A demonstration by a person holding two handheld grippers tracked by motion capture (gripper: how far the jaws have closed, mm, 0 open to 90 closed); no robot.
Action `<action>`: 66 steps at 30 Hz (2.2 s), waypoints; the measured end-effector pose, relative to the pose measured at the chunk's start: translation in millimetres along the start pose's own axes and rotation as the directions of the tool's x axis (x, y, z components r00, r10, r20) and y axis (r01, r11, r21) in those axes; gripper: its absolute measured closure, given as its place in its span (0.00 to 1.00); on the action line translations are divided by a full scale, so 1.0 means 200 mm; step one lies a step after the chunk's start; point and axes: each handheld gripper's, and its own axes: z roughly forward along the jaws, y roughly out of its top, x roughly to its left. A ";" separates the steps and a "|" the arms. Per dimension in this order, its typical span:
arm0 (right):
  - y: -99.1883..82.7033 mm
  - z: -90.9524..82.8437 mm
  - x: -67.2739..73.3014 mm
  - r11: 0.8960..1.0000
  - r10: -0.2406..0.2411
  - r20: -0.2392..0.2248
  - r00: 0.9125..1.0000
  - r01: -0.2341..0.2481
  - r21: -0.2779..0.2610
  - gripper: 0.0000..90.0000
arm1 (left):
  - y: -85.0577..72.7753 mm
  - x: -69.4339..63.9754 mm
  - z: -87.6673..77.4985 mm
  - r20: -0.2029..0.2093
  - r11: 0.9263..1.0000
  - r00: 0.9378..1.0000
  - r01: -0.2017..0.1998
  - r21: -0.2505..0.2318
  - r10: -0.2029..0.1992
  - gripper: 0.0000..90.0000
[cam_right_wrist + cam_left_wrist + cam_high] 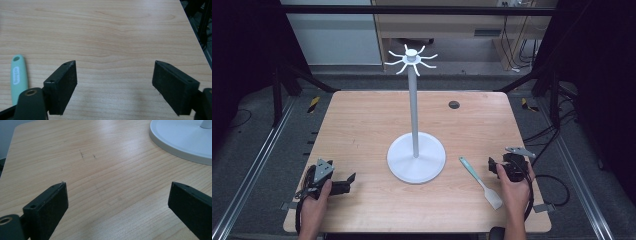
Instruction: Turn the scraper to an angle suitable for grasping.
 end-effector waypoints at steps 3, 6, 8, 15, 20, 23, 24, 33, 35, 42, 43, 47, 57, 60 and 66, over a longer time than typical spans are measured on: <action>0.01 0.00 0.02 1.000 -0.015 -0.001 1.000 0.015 -0.001 0.23 | 0.00 0.00 0.00 -0.004 1.000 1.000 0.003 -0.002 -0.003 0.03; 0.02 -0.01 0.06 0.999 -0.047 -0.021 0.999 0.047 -0.016 0.23 | 0.00 0.01 -0.01 -0.004 1.000 1.000 0.007 -0.007 -0.007 0.03; 0.02 -0.02 0.07 0.998 -0.061 -0.019 0.998 0.061 -0.019 0.23 | 0.00 0.00 -0.01 -0.005 1.000 1.000 0.007 -0.010 -0.007 0.03; 0.05 -0.03 0.14 0.992 -0.126 -0.043 0.991 0.126 -0.012 0.51 | 0.00 0.00 -0.01 0.000 1.000 1.000 0.000 -0.008 0.000 0.03; 0.06 -0.02 0.20 0.983 -0.181 -0.084 0.980 0.182 0.003 0.74 | 0.00 0.00 -0.01 0.000 1.000 1.000 -0.001 -0.009 0.001 0.03; 0.08 -0.01 0.24 0.980 -0.196 -0.095 0.976 0.198 0.010 0.88 | 0.00 -0.01 0.00 0.001 1.000 1.000 -0.007 -0.007 0.007 0.03; 0.08 0.00 0.24 0.979 -0.203 -0.100 0.974 0.205 0.013 0.90 | 0.00 -0.01 0.00 0.001 1.000 1.000 -0.007 -0.007 0.007 0.03; 0.09 0.06 0.31 0.967 -0.228 -0.170 0.959 0.243 0.073 1.00 | 0.00 -0.01 0.00 -0.002 1.000 1.000 -0.008 -0.008 0.008 0.03; 0.09 0.06 0.32 0.966 -0.229 -0.177 0.957 0.246 0.081 1.00 | 0.00 -0.01 0.00 -0.001 1.000 1.000 -0.008 -0.007 0.008 0.03; 0.07 0.10 0.36 0.952 -0.258 -0.206 0.944 0.285 0.111 1.00 | 0.00 -0.01 0.00 0.002 1.000 1.000 -0.012 -0.004 0.012 0.03; 0.07 0.10 0.37 0.950 -0.262 -0.206 0.943 0.289 0.113 1.00 | 0.00 -0.01 0.00 0.002 1.000 1.000 -0.012 -0.004 0.012 0.03; 0.07 0.11 0.37 0.952 -0.252 -0.214 0.944 0.282 0.122 1.00 | 0.00 -0.01 0.00 0.004 1.000 1.000 -0.011 -0.001 0.011 0.03; 0.05 0.08 0.42 0.937 -0.279 -0.316 0.907 0.329 0.116 1.00 | 0.00 -0.01 0.00 0.003 1.000 1.000 -0.016 0.007 0.016 0.03; 0.04 0.06 0.45 0.931 -0.288 -0.344 0.894 0.346 0.118 1.00 | 0.00 -0.02 0.01 0.005 1.000 1.000 -0.016 0.006 0.016 0.03; 0.03 0.03 0.48 0.921 -0.317 -0.359 0.878 0.376 0.106 1.00 | 0.00 -0.02 0.00 0.009 1.000 1.000 -0.016 0.000 0.016 0.03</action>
